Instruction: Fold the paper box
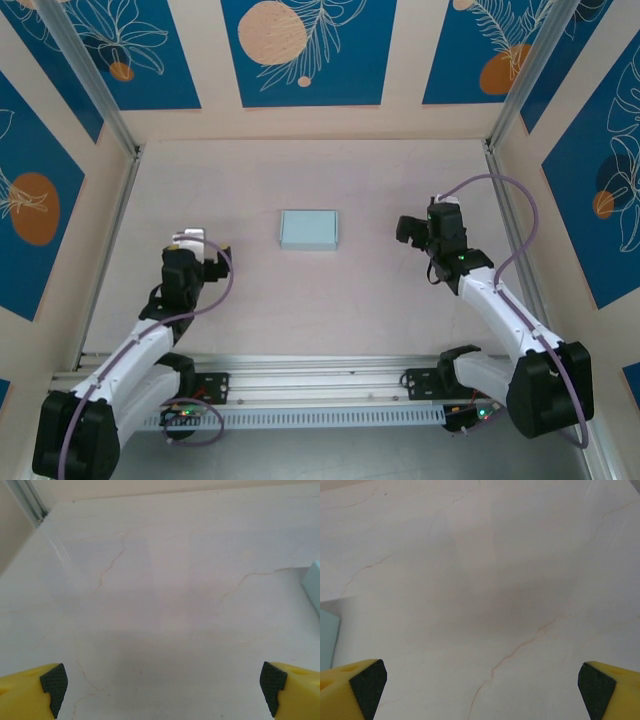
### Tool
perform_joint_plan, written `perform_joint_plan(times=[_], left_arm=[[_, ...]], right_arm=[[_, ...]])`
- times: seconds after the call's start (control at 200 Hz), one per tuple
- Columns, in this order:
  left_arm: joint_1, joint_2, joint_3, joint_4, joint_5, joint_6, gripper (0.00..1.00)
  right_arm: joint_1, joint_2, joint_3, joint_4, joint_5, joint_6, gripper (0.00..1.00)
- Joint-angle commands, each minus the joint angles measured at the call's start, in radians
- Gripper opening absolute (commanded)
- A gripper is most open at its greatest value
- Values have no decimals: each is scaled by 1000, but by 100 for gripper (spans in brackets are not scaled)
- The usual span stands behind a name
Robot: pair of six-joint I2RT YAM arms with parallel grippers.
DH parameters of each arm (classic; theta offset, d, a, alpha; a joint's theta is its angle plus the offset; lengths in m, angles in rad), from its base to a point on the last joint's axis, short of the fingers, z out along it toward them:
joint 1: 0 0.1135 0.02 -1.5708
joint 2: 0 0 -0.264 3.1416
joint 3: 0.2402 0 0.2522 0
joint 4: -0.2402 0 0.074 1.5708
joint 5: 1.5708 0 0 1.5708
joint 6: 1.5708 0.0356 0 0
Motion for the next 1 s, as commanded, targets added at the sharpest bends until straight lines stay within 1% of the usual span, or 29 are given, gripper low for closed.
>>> perform_joint_plan(times=[0.0,0.08,0.14,0.2,0.29,0.41,0.475,0.525,0.58,0.655,0.705,0.745,0.79,0.875,0.97,0.995], left_arm=[[28,5,-52,159,-17,81,100],[46,44,-80,257,20,84,100],[57,90,-77,295,58,96,100],[63,137,-73,343,98,115,100],[74,225,-92,486,149,119,100],[95,370,-77,622,170,103,100],[99,422,-55,657,200,104,100],[101,437,-30,621,211,118,100],[101,452,-23,626,207,123,100],[105,471,-31,674,198,130,100],[114,517,-40,740,190,126,100],[123,553,-32,760,190,119,100],[134,583,-17,758,203,115,100],[146,640,1,784,233,109,100],[157,699,13,815,266,110,100],[158,698,17,799,272,111,100]], right_arm=[[-6,12,-72,237,52,-117,100],[-14,45,-109,344,30,-165,100],[-20,75,-121,406,13,-188,100],[-30,116,-121,447,-3,-203,99],[-45,174,-117,488,-12,-210,100],[-60,206,-163,607,-42,-219,100],[-75,202,-192,660,-78,-222,100],[-85,199,-205,687,-84,-227,100],[-101,194,-222,718,-102,-233,100],[-126,195,-241,753,-132,-231,100],[-140,201,-254,786,-143,-230,100],[-150,209,-264,812,-158,-230,100],[-164,218,-273,840,-172,-227,100],[-192,234,-272,841,-229,-214,100],[-204,268,-283,881,-277,-218,100],[-204,279,-284,893,-288,-223,100]])
